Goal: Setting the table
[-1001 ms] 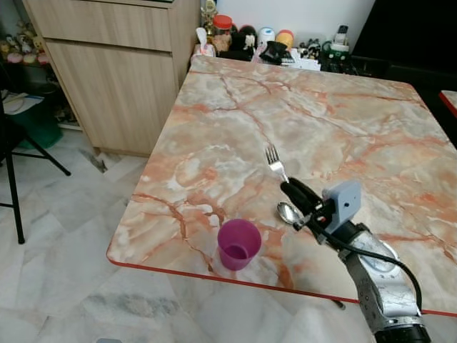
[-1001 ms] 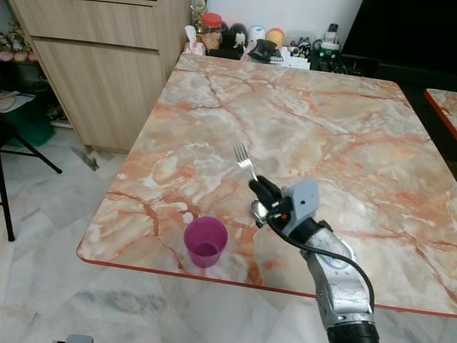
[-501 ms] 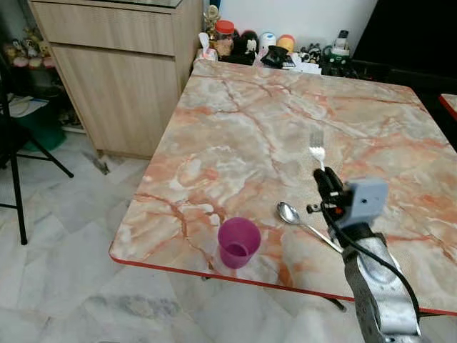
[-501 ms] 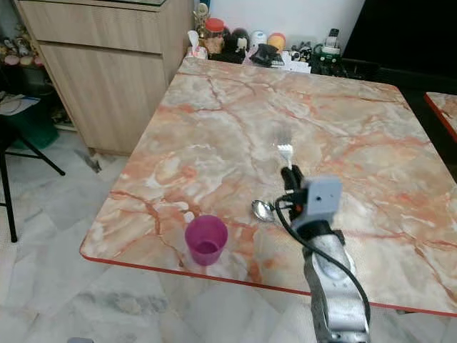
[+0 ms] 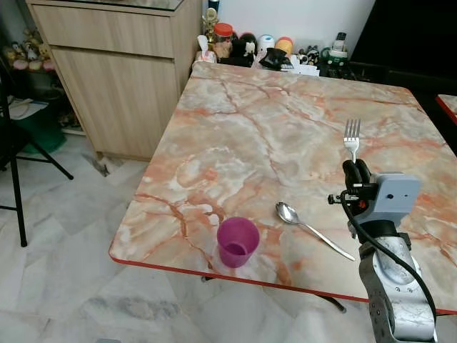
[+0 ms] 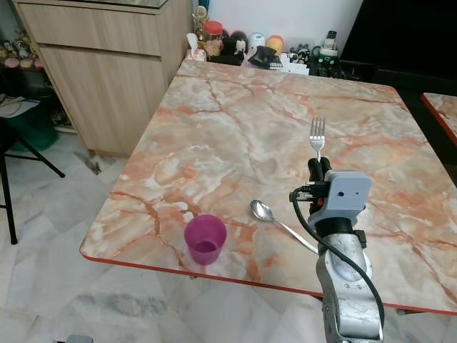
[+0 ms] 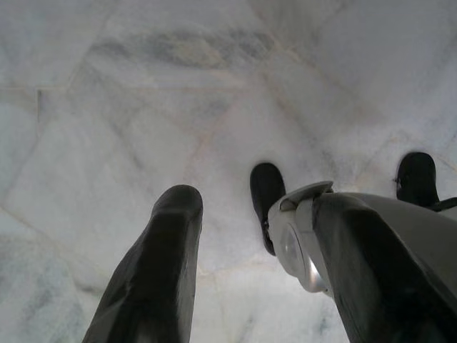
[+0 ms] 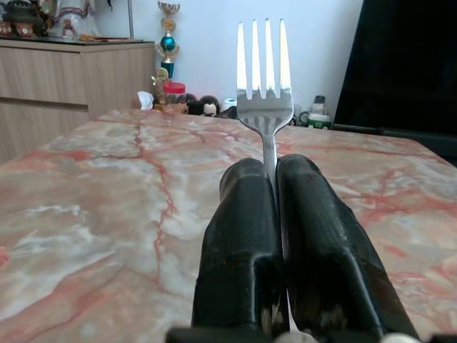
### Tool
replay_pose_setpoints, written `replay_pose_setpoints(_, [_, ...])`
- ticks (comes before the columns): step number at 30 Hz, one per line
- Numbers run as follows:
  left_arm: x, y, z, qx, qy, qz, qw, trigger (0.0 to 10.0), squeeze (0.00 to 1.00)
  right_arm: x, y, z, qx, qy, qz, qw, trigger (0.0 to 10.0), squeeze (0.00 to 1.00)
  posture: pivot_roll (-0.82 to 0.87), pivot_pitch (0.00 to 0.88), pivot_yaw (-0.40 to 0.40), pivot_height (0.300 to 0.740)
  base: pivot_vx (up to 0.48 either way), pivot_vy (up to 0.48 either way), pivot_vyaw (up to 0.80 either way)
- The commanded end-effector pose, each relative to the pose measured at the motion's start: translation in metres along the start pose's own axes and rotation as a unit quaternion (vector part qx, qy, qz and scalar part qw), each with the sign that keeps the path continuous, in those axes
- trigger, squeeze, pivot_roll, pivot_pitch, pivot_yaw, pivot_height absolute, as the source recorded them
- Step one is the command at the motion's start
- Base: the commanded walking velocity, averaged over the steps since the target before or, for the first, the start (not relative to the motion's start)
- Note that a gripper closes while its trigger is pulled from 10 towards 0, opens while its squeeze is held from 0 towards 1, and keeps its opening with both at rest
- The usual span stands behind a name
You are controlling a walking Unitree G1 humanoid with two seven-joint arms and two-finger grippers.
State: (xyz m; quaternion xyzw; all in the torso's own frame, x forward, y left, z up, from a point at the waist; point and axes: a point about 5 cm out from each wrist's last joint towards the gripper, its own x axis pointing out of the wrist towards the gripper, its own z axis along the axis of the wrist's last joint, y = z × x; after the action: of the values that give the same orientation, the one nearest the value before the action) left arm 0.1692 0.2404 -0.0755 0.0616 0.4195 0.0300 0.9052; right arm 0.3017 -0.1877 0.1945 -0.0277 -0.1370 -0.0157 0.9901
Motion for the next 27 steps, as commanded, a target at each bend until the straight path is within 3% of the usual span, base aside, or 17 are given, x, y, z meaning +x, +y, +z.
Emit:
replay_pose_setpoints(1, [-0.002, 0.001, -0.009, 0.006, 0.019, -0.002, 1.000, 10.0, 0.00, -0.002, -0.003, 0.006, -0.005, -0.009, -0.011, 1.000, 10.0, 0.00, 0.03, 0.112, -0.051, 0.740, 0.000, 0.000, 0.00])
replay_pose_setpoints(13, [-0.001, 0.000, -0.006, 0.010, 0.018, -0.003, 1.000, 10.0, 0.00, 0.001, -0.008, 0.008, 0.000, -0.014, -0.035, 0.999, 10.0, 0.00, 0.03, 0.112, -0.049, 0.740, 0.000, 0.000, 0.00])
replay_pose_setpoints(20, [-0.003, 0.012, -0.006, 0.021, 0.019, 0.007, 1.000, 10.0, 0.00, 0.003, -0.011, 0.011, -0.006, -0.020, -0.042, 0.999, 10.0, 0.00, 0.02, 0.093, -0.048, 0.740, 0.000, 0.000, 0.00])
replay_pose_setpoints(27, [-0.001, 0.013, 0.000, 0.019, 0.014, 0.010, 1.000, 10.0, 0.00, 0.007, -0.010, 0.014, -0.009, -0.030, -0.043, 0.999, 10.0, 0.00, 0.02, 0.076, -0.044, 0.740, 0.000, 0.000, 0.00])
